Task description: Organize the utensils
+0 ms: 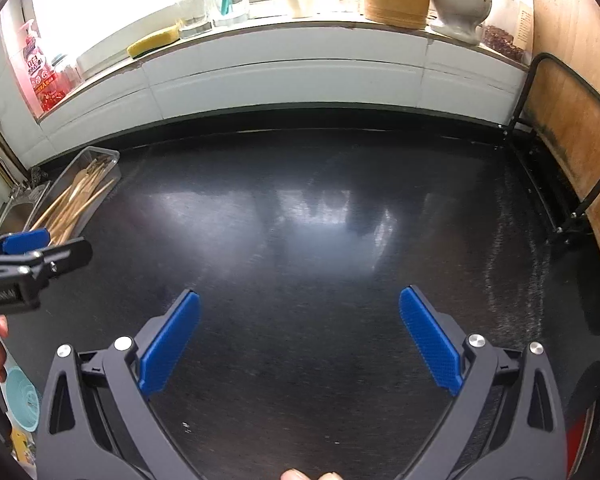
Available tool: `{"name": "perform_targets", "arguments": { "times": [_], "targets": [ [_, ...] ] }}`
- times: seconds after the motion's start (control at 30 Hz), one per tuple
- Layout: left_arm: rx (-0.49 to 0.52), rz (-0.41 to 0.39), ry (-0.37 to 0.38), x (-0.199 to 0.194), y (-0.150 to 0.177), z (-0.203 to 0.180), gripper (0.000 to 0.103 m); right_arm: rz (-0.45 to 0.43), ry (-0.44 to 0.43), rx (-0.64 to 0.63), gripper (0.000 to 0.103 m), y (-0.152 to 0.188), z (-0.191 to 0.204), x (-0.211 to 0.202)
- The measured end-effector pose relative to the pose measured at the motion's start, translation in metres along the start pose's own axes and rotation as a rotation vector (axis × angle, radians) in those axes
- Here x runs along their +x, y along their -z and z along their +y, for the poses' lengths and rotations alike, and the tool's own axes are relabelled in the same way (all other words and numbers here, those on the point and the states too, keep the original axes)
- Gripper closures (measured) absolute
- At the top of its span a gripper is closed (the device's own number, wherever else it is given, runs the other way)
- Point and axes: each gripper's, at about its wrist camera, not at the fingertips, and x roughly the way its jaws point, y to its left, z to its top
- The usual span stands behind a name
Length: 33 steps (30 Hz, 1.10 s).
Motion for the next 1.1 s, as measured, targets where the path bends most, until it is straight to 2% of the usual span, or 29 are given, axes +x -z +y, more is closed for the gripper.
{"name": "perform_targets", "arguments": {
  "times": [0.3,0.63,1.1],
  "targets": [
    [-0.015,0.001,-0.027,0.018,0.015,-0.012,0.006,0.046,0.022,0.019,0.007,0.002,-0.012,0.004],
    [-0.069,0.051,0.021,0.029,0.025,-0.016,0.006,0.092,-0.011,0.018,0.007,0.014,-0.014,0.011],
    [-0.027,0.08,-0.061,0.042,0.041,-0.033,0.006,0.115,-0.012,0.03,0.007,0.028,-0.031,0.009]
  ]
}}
